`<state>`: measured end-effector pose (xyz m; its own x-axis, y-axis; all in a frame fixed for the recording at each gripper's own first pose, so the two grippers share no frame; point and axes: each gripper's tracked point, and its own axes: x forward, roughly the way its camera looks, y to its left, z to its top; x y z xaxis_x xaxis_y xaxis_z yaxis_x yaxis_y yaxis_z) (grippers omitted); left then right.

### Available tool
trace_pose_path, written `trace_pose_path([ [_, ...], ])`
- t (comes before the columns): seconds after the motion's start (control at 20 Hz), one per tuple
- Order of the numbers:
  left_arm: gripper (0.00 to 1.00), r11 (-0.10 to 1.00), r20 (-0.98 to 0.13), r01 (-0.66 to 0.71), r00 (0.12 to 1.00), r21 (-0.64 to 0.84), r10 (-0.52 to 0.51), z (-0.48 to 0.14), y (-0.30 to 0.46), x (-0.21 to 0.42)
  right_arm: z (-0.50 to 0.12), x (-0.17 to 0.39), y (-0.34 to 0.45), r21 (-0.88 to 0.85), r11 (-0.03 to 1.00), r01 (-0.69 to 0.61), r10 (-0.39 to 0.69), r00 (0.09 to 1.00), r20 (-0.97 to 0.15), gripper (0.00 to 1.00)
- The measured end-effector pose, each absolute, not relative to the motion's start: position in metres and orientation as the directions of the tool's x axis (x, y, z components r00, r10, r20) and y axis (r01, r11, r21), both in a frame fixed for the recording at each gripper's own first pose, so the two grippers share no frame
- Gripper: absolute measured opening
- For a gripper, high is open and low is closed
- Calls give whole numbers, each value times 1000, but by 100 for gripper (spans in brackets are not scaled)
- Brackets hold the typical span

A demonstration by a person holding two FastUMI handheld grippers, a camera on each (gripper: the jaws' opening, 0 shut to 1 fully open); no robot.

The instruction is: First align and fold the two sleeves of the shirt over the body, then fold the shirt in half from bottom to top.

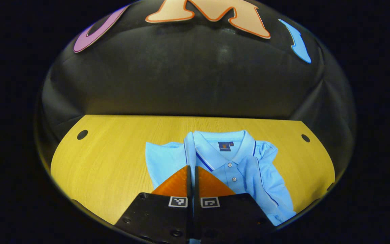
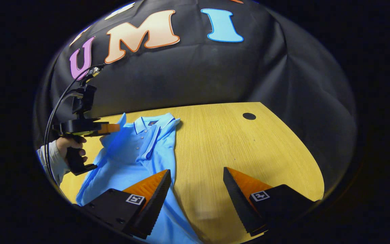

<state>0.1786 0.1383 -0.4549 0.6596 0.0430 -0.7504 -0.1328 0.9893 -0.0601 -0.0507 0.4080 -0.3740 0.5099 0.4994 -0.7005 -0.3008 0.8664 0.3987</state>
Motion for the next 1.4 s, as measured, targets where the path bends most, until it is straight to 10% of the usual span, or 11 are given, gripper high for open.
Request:
trace_pose_path([
  [0.15,6,987,-769,-128,639,-95,9,-468,126,174,-375,-52,405,405,862,-303,506,509,-696,97],
  [0.4,97,988,-697,-136,715,-68,51,-425,132,165,-358,-53,402,422,845,-328,535,528,-660,97],
  [0.85,96,995,-592,-104,802,-6,80,-316,150,48,-322,-82,360,406,824,-395,566,560,-604,97],
  [1.4,96,993,-706,-115,700,38,108,-319,137,-124,-315,-202,325,424,744,-517,655,434,-619,98],
])
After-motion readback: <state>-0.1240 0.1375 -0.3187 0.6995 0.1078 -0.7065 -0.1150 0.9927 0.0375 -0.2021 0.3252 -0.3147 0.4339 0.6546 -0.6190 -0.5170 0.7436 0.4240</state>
